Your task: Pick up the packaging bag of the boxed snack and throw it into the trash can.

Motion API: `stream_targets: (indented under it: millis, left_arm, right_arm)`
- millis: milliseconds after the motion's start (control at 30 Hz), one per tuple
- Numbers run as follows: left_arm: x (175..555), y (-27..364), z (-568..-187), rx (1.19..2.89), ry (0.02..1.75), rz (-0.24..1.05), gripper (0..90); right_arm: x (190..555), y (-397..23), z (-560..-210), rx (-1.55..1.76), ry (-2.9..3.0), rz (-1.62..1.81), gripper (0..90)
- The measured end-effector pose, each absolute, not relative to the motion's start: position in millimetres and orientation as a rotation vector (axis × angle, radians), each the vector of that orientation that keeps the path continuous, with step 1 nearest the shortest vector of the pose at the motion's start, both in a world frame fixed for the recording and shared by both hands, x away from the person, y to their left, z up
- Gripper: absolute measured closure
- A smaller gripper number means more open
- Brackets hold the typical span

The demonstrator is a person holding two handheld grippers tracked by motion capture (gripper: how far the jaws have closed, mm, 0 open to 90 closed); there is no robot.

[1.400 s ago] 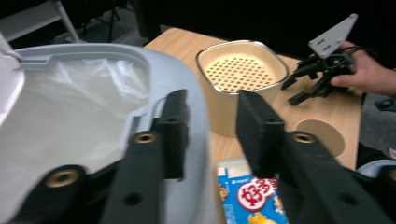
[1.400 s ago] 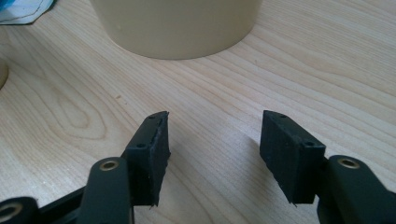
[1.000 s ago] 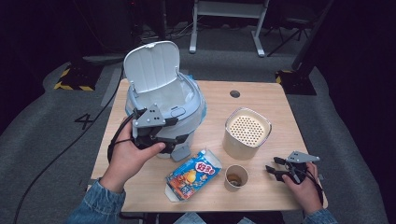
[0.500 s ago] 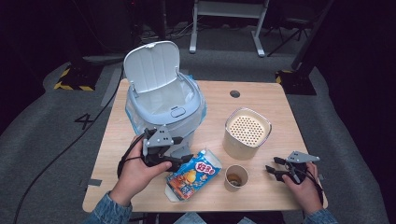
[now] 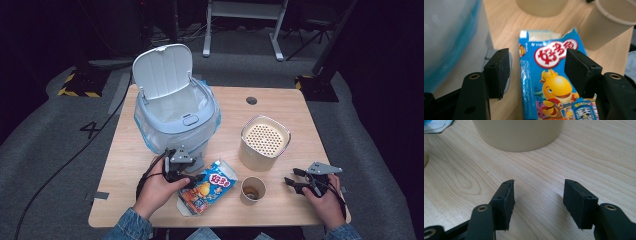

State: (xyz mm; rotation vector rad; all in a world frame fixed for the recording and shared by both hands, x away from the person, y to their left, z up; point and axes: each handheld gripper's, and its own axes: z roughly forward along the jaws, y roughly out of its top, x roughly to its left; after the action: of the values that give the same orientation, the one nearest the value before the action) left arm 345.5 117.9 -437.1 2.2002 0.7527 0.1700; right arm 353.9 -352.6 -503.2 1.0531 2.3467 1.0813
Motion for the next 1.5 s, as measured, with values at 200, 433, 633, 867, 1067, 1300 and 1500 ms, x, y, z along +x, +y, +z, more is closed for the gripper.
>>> stream_targets:
  millis: [200,433,633,867,1067,1300,1500]
  left_arm:
    - [351.2,110.2,-459.3,2.249,0.767,0.127,41.0]
    - [352.4,105.3,-472.7,2.308,0.809,0.077,40.8]
    - [355.1,103.1,-474.8,2.323,0.817,0.086,40.3]
    - [355.7,103.0,-474.9,2.322,0.826,0.081,41.8]
    - [352.8,102.4,-473.2,2.341,0.828,0.097,41.2]
    - [351.8,100.6,-474.9,2.359,0.845,0.047,46.1]
    - [356.2,97.1,-480.5,2.39,0.847,0.002,47.3]
  right_arm:
    - [353.9,-352.6,-503.2,1.053,2.347,1.082,42.9]
    - [353.9,-352.6,-503.2,1.053,2.347,1.082,42.9]
    - [353.9,-352.6,-503.2,1.054,2.347,1.081,42.9]
    - [353.9,-352.6,-503.2,1.053,2.347,1.081,42.9]
    - [353.8,-352.6,-503.2,1.053,2.346,1.081,42.9]
    - [353.8,-352.6,-503.2,1.053,2.347,1.081,42.9]
    - [353.9,-352.6,-503.2,1.053,2.347,1.081,42.9]
